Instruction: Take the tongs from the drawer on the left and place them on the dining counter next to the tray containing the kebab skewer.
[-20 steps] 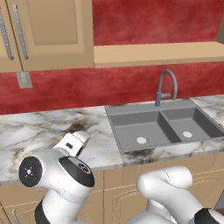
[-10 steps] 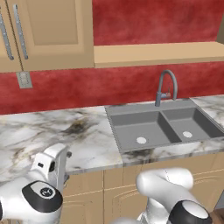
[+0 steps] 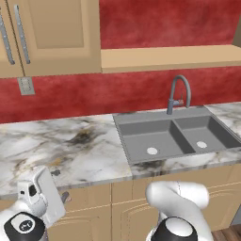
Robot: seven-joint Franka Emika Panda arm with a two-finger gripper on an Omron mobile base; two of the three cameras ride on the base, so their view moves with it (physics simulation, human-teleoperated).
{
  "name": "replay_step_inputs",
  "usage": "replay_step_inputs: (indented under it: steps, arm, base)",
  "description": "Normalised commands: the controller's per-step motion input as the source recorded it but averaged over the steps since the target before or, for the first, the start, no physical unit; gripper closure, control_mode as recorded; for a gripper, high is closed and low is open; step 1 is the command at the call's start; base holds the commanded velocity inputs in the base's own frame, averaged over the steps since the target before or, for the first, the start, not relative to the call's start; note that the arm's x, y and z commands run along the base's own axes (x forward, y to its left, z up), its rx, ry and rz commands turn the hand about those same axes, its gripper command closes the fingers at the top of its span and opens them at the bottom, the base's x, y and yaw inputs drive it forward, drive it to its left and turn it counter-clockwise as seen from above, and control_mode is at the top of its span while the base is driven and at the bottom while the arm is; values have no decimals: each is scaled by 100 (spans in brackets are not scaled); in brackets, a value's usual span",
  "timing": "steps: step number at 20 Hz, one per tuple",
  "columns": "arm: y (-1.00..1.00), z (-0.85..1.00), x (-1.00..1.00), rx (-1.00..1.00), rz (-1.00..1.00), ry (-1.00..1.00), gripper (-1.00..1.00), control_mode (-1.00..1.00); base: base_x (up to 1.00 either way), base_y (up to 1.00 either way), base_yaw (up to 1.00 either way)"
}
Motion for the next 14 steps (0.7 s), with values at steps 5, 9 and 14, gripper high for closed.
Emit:
replay_step_inputs:
  steps: [5,9,14]
  arm:
    - [26,-27,6,-25,16,18,-100,-100]
    - [1,-18,5,3,10,-1,-100,-100]
    - [0,-27,7,21,7,-5,-100,-100]
  base:
    - [0,0,0]
    - [0,0,0]
    - [0,0,0]
